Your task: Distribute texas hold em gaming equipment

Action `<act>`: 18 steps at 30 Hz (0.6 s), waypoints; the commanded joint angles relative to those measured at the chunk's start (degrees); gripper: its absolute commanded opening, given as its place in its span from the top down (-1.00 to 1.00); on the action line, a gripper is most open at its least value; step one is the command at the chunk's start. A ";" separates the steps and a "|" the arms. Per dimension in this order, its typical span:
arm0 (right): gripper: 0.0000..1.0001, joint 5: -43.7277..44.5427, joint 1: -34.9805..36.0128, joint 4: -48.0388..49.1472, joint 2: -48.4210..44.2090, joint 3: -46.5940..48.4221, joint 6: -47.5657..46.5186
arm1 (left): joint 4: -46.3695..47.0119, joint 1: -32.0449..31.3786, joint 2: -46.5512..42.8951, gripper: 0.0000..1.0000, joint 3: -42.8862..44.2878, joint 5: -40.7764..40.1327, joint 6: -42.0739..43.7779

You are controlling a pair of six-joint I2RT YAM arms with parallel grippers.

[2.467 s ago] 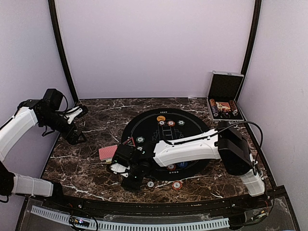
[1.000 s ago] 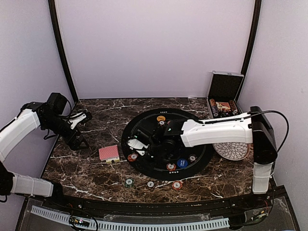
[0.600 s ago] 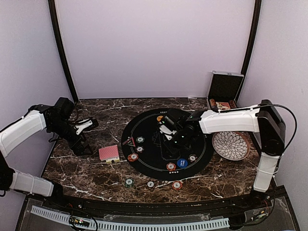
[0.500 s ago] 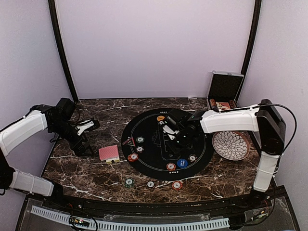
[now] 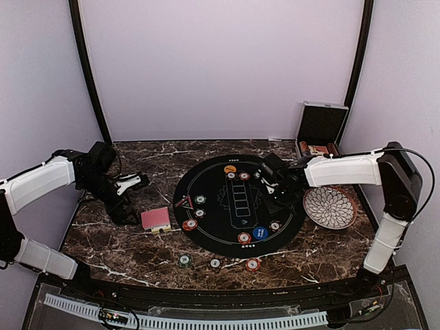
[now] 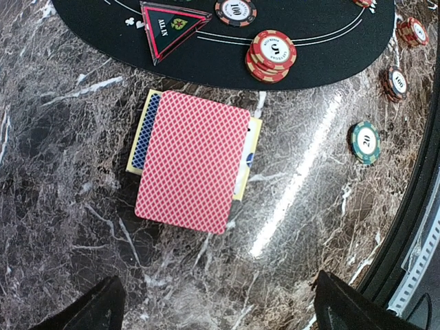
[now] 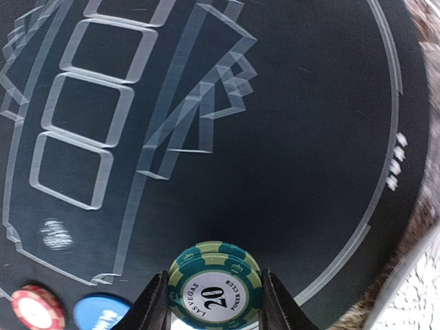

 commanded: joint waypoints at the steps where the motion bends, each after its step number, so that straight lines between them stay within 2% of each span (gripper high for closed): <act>1: 0.53 3.00 -2.04 0.37 -2.67 -2.49 3.08 | 0.40 -0.59 -0.03 -0.97 -0.27 1.32 1.00; 14: 0.54 3.27 -3.38 0.57 -3.56 -6.90 4.49 | 2.02 -1.26 -1.55 -0.98 -0.65 0.44 1.60; 18: 0.30 3.86 -3.74 0.19 -2.86 -6.23 4.60 | 1.93 -1.26 -1.47 -0.97 -0.98 0.28 2.13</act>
